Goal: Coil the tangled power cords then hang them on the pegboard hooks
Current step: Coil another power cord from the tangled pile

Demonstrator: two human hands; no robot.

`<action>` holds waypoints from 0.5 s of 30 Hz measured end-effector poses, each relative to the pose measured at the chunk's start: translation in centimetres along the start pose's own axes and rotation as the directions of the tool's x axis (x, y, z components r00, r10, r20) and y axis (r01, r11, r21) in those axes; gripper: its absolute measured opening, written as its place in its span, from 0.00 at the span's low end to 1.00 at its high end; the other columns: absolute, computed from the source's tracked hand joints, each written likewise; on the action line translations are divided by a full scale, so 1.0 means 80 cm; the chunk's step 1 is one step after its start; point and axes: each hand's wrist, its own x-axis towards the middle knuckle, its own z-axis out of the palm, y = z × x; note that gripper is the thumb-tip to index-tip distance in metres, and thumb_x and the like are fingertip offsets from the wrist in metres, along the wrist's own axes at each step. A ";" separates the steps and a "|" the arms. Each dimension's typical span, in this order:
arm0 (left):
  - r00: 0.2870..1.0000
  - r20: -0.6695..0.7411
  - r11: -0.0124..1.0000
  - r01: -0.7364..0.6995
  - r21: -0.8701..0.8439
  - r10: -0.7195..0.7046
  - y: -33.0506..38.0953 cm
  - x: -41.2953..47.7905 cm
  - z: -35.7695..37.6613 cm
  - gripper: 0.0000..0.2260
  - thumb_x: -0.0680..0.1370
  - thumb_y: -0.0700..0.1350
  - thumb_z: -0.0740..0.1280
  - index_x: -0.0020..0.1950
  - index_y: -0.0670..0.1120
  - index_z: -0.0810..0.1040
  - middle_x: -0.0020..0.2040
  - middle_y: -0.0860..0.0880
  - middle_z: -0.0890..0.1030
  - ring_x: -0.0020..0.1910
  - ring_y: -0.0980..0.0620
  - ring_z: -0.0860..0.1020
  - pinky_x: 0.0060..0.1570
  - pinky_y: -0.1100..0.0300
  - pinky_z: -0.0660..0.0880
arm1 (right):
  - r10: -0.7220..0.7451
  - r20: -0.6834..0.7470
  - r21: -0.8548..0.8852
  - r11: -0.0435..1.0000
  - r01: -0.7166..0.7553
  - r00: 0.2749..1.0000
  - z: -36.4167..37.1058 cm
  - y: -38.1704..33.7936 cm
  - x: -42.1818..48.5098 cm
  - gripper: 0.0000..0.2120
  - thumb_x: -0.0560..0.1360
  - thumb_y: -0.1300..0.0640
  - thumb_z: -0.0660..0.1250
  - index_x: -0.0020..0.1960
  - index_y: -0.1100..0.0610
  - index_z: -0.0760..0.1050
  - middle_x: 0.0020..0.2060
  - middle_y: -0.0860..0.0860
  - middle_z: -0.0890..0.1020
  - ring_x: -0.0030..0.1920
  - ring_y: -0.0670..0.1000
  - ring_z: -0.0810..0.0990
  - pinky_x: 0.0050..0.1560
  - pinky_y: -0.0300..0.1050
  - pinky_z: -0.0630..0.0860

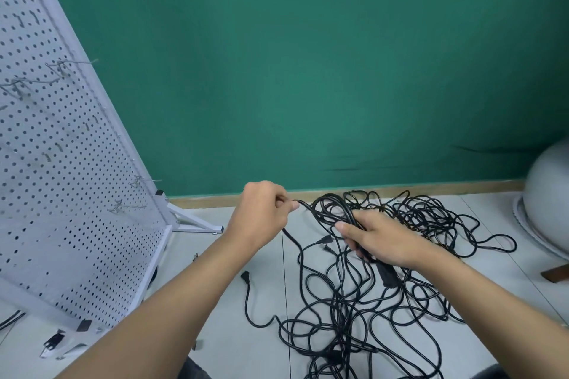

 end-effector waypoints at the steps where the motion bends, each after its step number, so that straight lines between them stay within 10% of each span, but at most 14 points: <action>1: 0.997 -0.035 0.989 0.061 -0.133 -0.067 0.003 -0.002 0.000 0.09 0.77 0.50 0.75 0.39 0.47 0.85 0.31 0.53 0.81 0.33 0.56 0.78 0.38 0.62 0.73 | 0.009 0.006 -0.036 0.999 -0.009 1.000 0.003 0.000 0.001 0.17 0.84 0.45 0.62 0.41 0.54 0.73 0.29 0.45 0.80 0.30 0.42 0.77 0.40 0.43 0.75; 7: 0.968 0.156 0.776 0.251 -0.579 -0.197 0.014 -0.005 0.009 0.07 0.79 0.46 0.74 0.48 0.42 0.84 0.34 0.47 0.82 0.31 0.54 0.80 0.41 0.59 0.81 | -0.035 -0.028 -0.066 0.997 0.033 0.999 0.025 -0.006 0.009 0.14 0.85 0.49 0.62 0.42 0.53 0.74 0.33 0.47 0.81 0.30 0.41 0.77 0.38 0.41 0.75; 15: 0.966 0.237 0.695 0.244 -0.676 -0.108 -0.004 -0.003 0.005 0.05 0.81 0.39 0.70 0.53 0.46 0.86 0.39 0.51 0.82 0.41 0.56 0.81 0.50 0.60 0.82 | -0.185 -0.118 -0.070 0.982 0.177 0.976 0.015 0.000 0.014 0.09 0.84 0.50 0.65 0.45 0.48 0.75 0.42 0.44 0.78 0.43 0.40 0.77 0.46 0.35 0.72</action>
